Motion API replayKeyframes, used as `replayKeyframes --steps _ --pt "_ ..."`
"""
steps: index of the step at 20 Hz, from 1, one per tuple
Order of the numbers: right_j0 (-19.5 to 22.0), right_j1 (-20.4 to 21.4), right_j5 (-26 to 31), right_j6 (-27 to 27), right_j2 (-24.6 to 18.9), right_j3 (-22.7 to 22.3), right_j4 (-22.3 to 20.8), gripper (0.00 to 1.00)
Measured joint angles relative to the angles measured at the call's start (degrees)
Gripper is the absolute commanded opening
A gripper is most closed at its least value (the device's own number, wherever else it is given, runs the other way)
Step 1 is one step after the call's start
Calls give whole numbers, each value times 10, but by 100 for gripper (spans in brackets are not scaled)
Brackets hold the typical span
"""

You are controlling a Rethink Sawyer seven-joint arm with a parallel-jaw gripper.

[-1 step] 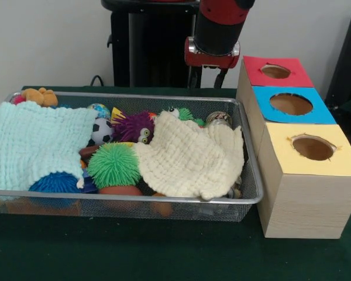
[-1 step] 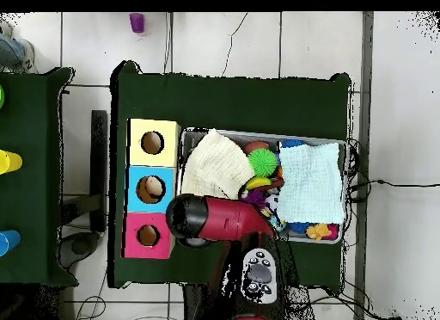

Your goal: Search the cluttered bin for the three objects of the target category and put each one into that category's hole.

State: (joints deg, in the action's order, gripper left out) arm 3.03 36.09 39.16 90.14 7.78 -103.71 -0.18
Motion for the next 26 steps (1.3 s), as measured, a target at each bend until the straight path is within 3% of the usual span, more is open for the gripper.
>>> replayKeyframes --steps 10,26 --pt "0 3 23 0 0 42 0 100" --pt "-1 -103 136 0 0 279 -1 100"
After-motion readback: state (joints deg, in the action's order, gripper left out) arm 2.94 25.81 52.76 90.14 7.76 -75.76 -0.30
